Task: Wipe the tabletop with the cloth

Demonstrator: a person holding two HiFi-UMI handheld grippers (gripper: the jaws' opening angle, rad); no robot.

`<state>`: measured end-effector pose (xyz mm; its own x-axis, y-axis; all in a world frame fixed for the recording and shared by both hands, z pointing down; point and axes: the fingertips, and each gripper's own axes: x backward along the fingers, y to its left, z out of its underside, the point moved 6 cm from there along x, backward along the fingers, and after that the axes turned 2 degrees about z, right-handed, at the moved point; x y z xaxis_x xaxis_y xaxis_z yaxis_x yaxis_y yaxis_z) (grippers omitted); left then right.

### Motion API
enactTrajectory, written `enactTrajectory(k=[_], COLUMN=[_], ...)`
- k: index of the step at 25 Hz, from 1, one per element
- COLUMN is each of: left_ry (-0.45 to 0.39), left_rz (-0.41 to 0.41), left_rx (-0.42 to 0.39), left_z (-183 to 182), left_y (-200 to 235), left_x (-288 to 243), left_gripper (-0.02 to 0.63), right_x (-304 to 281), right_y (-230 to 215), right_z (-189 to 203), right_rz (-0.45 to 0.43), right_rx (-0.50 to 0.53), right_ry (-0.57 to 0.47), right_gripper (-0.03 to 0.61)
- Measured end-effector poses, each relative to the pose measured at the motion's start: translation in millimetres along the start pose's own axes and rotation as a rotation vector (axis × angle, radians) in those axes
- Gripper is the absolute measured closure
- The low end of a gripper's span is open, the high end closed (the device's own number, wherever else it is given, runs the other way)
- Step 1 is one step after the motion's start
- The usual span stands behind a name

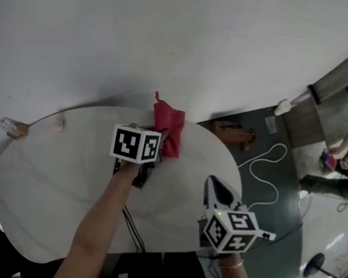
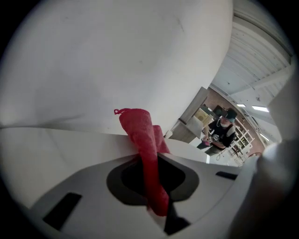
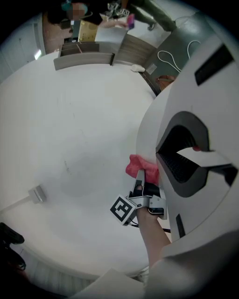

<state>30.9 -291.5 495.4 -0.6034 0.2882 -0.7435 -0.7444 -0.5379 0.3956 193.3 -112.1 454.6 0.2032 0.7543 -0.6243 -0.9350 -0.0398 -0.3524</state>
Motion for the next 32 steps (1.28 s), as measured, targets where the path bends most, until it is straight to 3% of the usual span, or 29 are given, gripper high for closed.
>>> enactTrajectory(k=[7,14,16,19,26,29,32], left_ry=[-0.052,-0.093,-0.118,-0.127,-0.069,-0.008,0.063], left_rz=[-0.136,-0.292,-0.239,-0.093,0.263,0.356,0.390], left_rx=[0.080,0.062,0.053,0.034,-0.050,-0.085,-0.132], left_z=[14,20,16,9,-2,5,20], left_y=[70,104,90,53,-78,-133,-178], left_x=[49,87,94,87,31,0,-34], left_gripper=[0.566,0.566,0.566,0.566,0.566,0.566,0.568], right_x=[-17,-22,-19,-11,26,46,66], right_y=[40,60,56,47,20,4,-13], right_z=[3,8,10,14,26,35,44], right_rz=[-0.064,-0.075,-0.060,-0.024,0.076,0.125,0.174], right_rx=[0.048,0.051,0.038,0.004,-0.070,-0.120,-0.164], right_ry=[0.032,0.042,0.037,0.022,-0.036,-0.060,-0.081], right_gripper=[0.575,0.575,0.575,0.575,0.575,0.575,0.575])
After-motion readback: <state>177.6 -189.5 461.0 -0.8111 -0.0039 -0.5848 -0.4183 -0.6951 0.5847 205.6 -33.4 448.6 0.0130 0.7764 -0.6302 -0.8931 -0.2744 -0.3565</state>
